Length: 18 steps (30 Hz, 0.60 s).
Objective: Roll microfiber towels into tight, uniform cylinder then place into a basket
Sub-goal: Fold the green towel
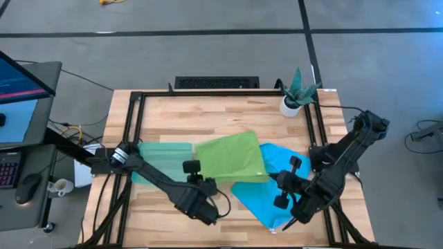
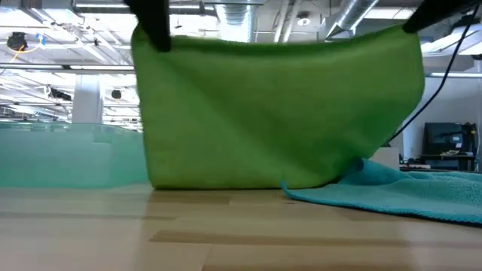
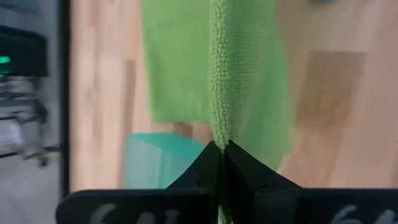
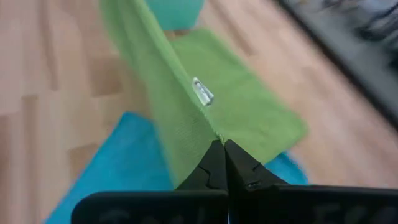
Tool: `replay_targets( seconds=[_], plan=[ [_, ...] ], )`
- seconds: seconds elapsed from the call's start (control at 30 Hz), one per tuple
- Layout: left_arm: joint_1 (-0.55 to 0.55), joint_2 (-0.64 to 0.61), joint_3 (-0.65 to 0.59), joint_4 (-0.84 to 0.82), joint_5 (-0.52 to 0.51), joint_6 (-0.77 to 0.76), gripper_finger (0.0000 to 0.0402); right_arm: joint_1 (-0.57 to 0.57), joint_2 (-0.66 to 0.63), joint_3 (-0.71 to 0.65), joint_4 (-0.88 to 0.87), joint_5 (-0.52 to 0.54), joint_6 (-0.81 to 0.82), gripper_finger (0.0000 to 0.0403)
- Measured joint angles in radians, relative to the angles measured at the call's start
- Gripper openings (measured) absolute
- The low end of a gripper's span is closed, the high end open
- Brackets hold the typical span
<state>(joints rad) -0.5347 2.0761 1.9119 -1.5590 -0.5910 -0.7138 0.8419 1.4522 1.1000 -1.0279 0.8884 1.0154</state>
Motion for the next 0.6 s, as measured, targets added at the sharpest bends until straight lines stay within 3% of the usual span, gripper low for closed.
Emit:
replay_targets(
  seconds=[0.13,0.27,0.47,0.6],
  plan=[
    [0.037,0.001,-0.068,0.004,-0.112,-0.009,0.0000,-0.067,0.008,0.000,-0.132,0.086,0.009,0.0002],
    [0.093,0.001,-0.129,0.028,-0.147,-0.010,0.0000,-0.168,0.008,-0.013,-0.220,0.087,0.023,0.0002],
    [0.155,0.001,-0.211,0.115,-0.141,0.030,0.0000,-0.312,0.008,-0.078,-0.147,0.073,-0.118,0.0002],
    [0.162,0.001,-0.207,0.040,-0.167,0.010,0.0000,-0.372,0.009,-0.109,-0.088,0.038,-0.220,0.0002]
  ],
)
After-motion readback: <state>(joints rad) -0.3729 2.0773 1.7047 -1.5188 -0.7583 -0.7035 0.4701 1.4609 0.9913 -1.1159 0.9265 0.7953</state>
